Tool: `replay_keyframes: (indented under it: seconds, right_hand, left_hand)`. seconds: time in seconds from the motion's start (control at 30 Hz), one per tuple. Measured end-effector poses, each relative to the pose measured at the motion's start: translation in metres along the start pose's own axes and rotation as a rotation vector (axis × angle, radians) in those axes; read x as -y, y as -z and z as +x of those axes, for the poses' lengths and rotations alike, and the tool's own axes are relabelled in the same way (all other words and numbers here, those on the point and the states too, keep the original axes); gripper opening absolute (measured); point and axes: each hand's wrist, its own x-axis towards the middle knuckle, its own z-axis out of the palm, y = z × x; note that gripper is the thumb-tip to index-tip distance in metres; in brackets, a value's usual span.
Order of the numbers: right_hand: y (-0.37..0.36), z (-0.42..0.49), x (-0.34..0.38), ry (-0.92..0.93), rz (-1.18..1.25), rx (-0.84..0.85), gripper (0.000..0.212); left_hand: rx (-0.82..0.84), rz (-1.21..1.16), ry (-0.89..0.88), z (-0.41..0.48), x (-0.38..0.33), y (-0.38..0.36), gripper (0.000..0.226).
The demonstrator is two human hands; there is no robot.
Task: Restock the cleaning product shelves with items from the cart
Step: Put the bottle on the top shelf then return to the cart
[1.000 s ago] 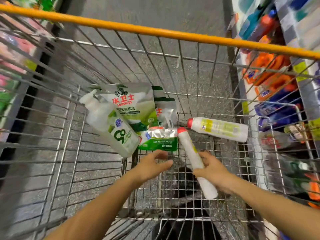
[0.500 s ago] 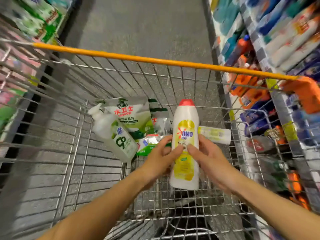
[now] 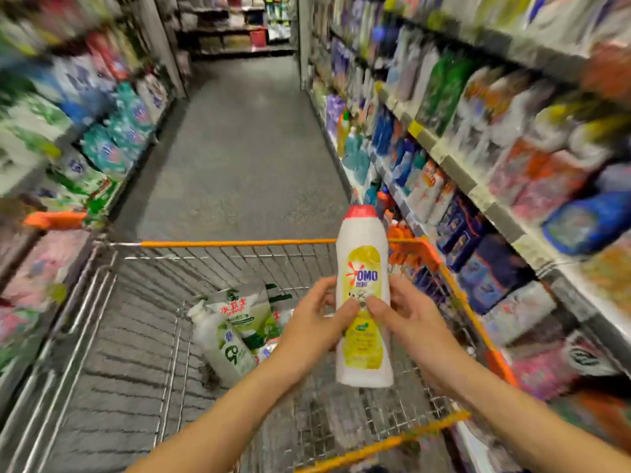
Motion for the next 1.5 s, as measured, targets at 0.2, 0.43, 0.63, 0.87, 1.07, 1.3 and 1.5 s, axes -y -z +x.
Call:
replay_keyframes:
  seconds: [0.2, 0.43, 0.63, 0.87, 1.07, 1.3, 1.5]
  right_hand:
    - [0.052, -0.044, 0.103, 0.151, 0.018, -0.118, 0.039]
    - [0.137, -0.090, 0.186, 0.314, -0.128, -0.286, 0.024]
    - [0.203, -0.116, 0.254, 0.429, -0.245, -0.369, 0.027]
    - [0.248, -0.116, 0.331, 0.531, -0.388, -0.503, 0.024]
    - [0.278, -0.112, 0.412, 0.651, -0.556, -0.681, 0.031]
    - [0.307, -0.126, 0.513, 0.660, -0.849, -0.930, 0.040]
    - [0.323, -0.152, 0.587, 0.494, -1.059, -1.047, 0.050]
  left_hand:
    - [0.105, -0.044, -0.128, -0.012, -0.092, -0.067, 0.037]
    - [0.309, -0.079, -0.282, -0.010, -0.172, -0.164, 0.042]
    - [0.430, -0.149, -0.409, -0.001, -0.231, -0.242, 0.037]
    - [0.554, -0.187, -0.562, 0.030, -0.305, -0.299, 0.038]
    - [0.715, -0.242, -0.717, 0.063, -0.388, -0.349, 0.040]
    - [0.883, -0.320, -0.961, 0.076, -0.482, -0.417, 0.038]
    - [0.974, -0.337, -1.145, 0.074, -0.542, -0.465, 0.022]
